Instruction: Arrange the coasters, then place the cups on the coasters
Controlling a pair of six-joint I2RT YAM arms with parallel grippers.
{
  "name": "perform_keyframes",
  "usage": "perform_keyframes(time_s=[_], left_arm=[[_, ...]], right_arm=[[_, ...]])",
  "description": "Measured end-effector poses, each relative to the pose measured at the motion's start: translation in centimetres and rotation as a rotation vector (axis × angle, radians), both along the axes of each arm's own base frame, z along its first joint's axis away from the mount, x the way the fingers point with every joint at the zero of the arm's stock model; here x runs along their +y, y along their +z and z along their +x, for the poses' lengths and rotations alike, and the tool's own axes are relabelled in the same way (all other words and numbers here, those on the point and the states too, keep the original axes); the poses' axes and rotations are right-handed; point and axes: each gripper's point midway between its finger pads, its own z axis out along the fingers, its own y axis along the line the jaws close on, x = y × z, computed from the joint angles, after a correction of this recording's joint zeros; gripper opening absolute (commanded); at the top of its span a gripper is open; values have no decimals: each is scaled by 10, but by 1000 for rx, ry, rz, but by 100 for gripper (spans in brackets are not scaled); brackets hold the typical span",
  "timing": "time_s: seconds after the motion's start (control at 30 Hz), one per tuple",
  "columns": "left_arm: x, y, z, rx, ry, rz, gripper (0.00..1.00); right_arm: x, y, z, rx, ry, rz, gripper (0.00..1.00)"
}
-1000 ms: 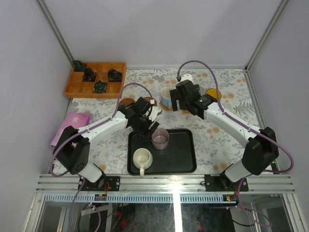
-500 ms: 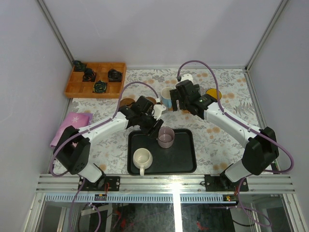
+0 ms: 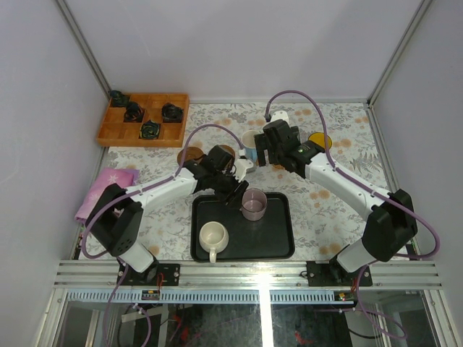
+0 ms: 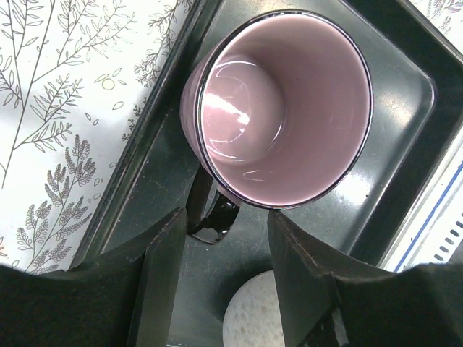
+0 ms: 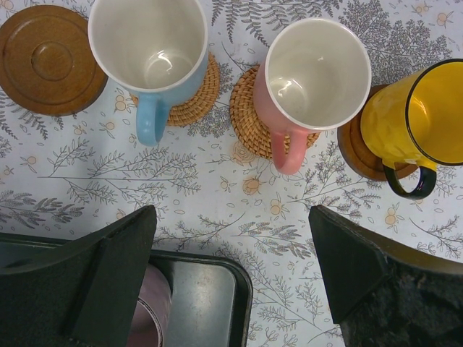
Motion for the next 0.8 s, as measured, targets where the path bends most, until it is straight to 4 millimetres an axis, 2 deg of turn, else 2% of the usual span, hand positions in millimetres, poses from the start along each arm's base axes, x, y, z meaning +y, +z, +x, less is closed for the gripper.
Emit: perform_keyframes(time_s=[0.37,0.43,0.47,0.5,0.57,0.8], left_arm=[[-2,-17,1,4,-13,10,41],[-2,-22,0,8,-13,13,29],[-2,-24,0,8,-13,14,16],[-2,-24,0,10,-13,11,9],[-6,-22,-1,13,-20,-11,0],[-11,-23,0,-2,-28,-21,0]], right_arm=[[1,-9,1,20,1,-14,93],[1,-10,1,20,1,-14,93],[1,-10,1,20,1,-14,93],[1,-10,1,20,1,-14,93],[1,-10,1,21,-1,-11,93],[1,-9,1,20,-4,-9,93]])
